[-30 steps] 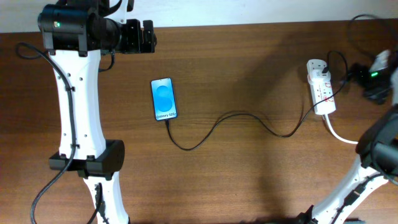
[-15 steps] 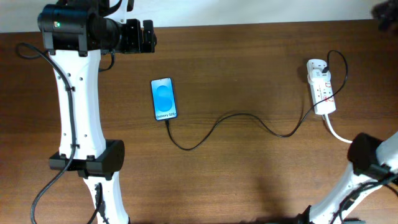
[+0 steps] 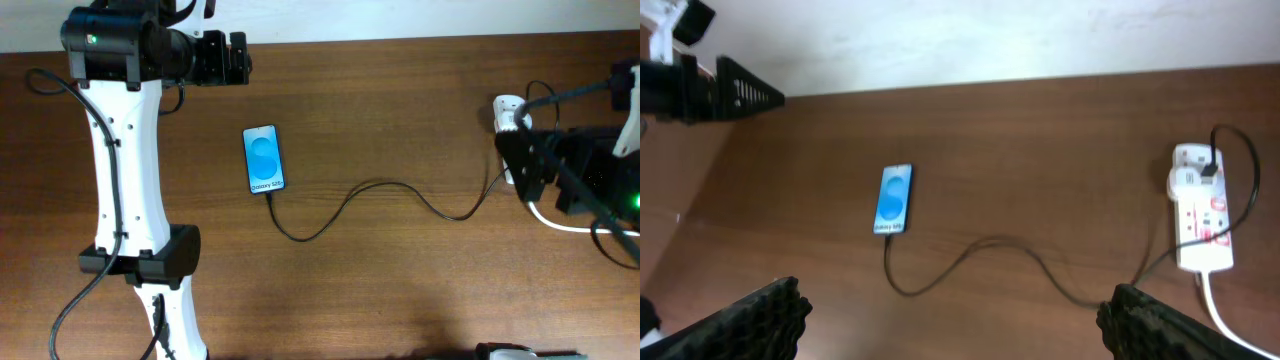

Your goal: Plug charger to phone and switch on socket

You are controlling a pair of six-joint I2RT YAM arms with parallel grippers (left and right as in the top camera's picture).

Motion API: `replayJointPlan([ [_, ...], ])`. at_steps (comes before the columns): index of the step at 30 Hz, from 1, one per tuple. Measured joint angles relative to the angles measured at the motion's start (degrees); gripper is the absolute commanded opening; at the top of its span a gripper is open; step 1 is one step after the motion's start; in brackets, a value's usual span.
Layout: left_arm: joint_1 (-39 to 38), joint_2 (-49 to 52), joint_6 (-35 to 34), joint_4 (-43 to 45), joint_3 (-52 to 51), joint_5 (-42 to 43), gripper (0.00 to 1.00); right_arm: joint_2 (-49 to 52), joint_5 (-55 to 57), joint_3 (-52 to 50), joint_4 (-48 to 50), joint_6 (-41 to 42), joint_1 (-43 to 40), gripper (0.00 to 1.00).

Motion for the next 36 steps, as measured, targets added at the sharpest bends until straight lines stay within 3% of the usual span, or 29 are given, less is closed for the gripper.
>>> replayJointPlan([
  [5,0.00,0.00,0.00,0.00,0.00,0.02,0.99,-7.04,4.68,-5.64,0.00,-1.40,0.07,0.98],
  [9,0.00,0.00,0.00,-0.02,0.00,0.02,0.99,-18.01,10.23,-21.64,3.80,-1.53,0.11,0.98],
  [18,0.00,0.00,0.00,0.07,0.00,0.07,1.00,-50.88,13.55,-87.43,72.19,-1.73,1.97,0.98],
  [25,0.00,0.00,0.00,0.02,0.00,0.02,0.99,-66.10,14.82,-120.78,103.58,-1.70,6.36,0.98],
  [32,0.00,0.00,0.00,0.04,0.00,0.02,0.99,-76.43,17.27,-134.97,105.53,-1.73,7.91,0.98],
  [36,0.00,0.00,0.00,0.02,0.00,0.02,0.99,-78.29,17.81,-136.72,97.98,-1.73,7.91,0.98],
])
